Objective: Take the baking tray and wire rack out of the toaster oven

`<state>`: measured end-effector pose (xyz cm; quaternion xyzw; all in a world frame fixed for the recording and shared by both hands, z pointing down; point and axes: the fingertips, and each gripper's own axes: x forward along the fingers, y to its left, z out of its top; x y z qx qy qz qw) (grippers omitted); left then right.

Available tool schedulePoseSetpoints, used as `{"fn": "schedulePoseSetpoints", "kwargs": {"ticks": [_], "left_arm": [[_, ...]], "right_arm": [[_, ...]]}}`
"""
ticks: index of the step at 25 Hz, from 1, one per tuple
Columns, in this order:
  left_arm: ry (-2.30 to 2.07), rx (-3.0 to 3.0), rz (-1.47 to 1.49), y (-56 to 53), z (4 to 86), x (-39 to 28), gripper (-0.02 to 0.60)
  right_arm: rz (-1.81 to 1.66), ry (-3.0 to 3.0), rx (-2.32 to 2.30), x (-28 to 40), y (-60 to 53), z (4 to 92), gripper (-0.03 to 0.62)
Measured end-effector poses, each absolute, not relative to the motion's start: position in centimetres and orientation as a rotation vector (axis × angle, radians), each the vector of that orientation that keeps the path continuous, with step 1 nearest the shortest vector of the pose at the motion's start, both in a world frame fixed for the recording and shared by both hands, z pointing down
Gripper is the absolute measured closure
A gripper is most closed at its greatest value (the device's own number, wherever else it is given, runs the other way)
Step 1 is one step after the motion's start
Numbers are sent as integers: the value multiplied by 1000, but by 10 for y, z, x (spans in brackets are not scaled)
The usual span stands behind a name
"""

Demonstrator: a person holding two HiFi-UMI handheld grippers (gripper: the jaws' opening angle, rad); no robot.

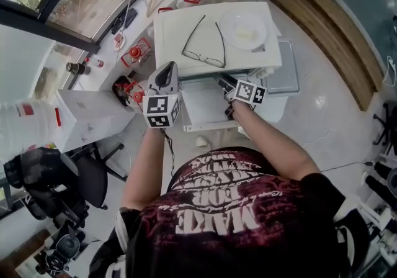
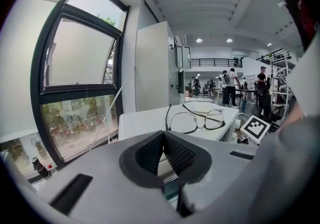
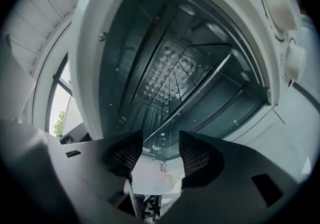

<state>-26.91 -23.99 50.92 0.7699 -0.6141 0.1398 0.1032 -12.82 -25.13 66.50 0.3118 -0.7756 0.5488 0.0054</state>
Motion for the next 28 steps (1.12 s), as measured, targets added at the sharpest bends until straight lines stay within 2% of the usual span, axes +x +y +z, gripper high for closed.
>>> {"fn": "schedulePoseSetpoints", "kwargs": {"ticks": [2,7,8,9,10,22,24,26,28], "left_arm": [[-1806,2277,462,-240,513,-268,575],[-1779,2278,480,-240,518,-267,575],[-1769,2275,463,-240,518,-268,575],[-1759,2274,451,-240,517,-268,575],[-1750,2277,449,-240,517,-268,575],[-1716,2323,552,-238,521,-265,575],[-1719,2334,577,-238,522,-264,575],[-1710,2342,594,-238,523,-262,575],[-1697,2349,612,-238,523,-262,575]], "right_arm": [[1784,-2424,1023,-134,-266,669,358],[1912,-2414,1111,-141,-294,677,374],[1895,-2420,1122,-141,-297,677,417],[1865,-2431,1125,-141,-299,676,508],[1837,-2442,1121,-141,-299,675,521],[1869,-2424,849,-118,-192,675,528],[1888,-2446,840,-122,-190,677,501],[1920,-2465,825,-128,-193,677,405],[1947,-2467,851,-133,-200,680,338]]}}
